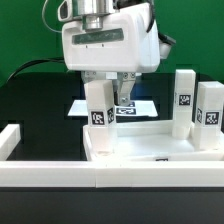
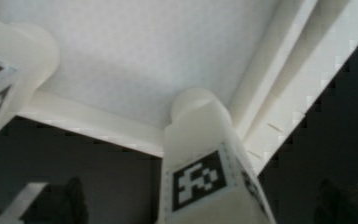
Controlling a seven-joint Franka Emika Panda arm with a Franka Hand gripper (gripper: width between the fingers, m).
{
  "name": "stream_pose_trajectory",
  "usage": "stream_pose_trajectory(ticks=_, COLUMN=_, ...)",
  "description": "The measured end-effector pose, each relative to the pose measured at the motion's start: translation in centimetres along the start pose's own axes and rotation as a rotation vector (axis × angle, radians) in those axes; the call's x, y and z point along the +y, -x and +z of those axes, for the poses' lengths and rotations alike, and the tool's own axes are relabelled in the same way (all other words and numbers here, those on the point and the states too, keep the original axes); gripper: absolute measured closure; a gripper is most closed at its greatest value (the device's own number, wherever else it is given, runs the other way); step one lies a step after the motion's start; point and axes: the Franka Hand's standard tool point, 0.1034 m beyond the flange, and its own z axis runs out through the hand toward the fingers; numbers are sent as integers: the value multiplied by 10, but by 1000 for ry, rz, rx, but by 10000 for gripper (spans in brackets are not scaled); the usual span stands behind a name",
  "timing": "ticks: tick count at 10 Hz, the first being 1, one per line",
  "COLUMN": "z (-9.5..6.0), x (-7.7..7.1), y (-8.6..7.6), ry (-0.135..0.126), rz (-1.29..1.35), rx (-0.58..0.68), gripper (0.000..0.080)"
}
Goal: Assemble desk
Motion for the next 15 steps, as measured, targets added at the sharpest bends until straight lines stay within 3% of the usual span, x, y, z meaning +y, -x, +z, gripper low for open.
stream_pose_trajectory(ticks=1, z=-7, x=-14, y=-5, ry=24, rz=-292, rx=16, gripper=150)
stream_pose_trajectory(ticks=3, z=-6, x=-21, y=-5, ry=26, rz=-359, rx=22, gripper=150)
stream_pose_trajectory(ticks=4, z=-6, x=-21, y=-5, ry=26, rz=-359, rx=23, gripper=264)
stream_pose_trajectory(ticks=5, z=-6, x=-21, y=-4, ry=24, rz=-277, rx=23, gripper=264)
stream_pose_trajectory(ticks=6, z=-5, x=-21, y=-4, ry=24, rz=-198, rx=24, gripper=438)
stream_pose_trajectory(ticks=7, z=-5, x=-17, y=-6, ry=29, rz=-126, rx=24, gripper=438)
stream_pose_trajectory(ticks=8, z=-4, x=-17, y=-6, ry=29, rz=-65, rx=25, gripper=501)
stream_pose_trajectory(ticks=11, z=-4, x=-16, y=-2, ry=40, rz=234, rx=4, gripper=502)
stream_pose_trajectory(ticks=13, z=-3, x=-17, y=-2, ry=8, rz=542, rx=-29, gripper=505)
stream_pose_trajectory(ticks=15, z=-3, x=-17, y=-4, ry=-46, rz=801, rx=-80, gripper=505)
